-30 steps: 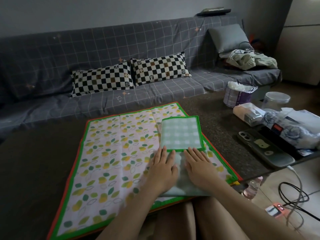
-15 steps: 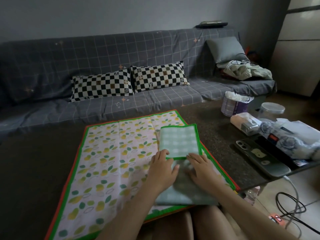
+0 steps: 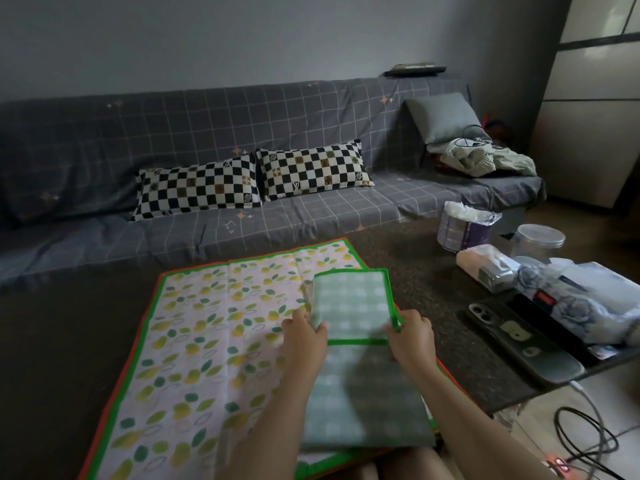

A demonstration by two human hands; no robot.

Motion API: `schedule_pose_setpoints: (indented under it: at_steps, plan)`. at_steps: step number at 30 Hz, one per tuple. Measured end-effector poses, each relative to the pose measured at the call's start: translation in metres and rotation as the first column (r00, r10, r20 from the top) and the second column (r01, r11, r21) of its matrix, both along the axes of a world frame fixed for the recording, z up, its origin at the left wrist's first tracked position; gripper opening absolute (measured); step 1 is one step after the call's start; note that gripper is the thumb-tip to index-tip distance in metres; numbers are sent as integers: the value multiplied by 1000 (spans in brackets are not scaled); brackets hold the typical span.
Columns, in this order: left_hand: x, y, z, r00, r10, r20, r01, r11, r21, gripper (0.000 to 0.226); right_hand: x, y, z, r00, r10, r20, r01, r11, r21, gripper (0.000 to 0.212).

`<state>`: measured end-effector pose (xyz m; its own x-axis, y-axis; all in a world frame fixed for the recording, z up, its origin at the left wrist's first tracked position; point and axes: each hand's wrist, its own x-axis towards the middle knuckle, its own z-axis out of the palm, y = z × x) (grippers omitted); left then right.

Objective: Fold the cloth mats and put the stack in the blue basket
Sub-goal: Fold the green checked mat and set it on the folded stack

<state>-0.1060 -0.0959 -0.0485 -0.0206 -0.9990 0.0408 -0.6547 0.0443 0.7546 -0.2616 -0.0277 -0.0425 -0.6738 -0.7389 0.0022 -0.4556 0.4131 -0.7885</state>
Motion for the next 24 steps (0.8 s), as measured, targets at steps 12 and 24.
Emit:
schedule_pose_setpoints:
  at_steps: [12, 24]
  plan:
    - [4, -21, -6, 953, 55, -297, 5, 981, 196, 17, -14, -13, -9, 943, -57, 329, 91, 992, -89, 19]
    - [26, -12, 5, 632, 92, -770, 202, 939, 279, 15, -30, 0, 2, 628, 214, 748, 23, 956, -292, 7]
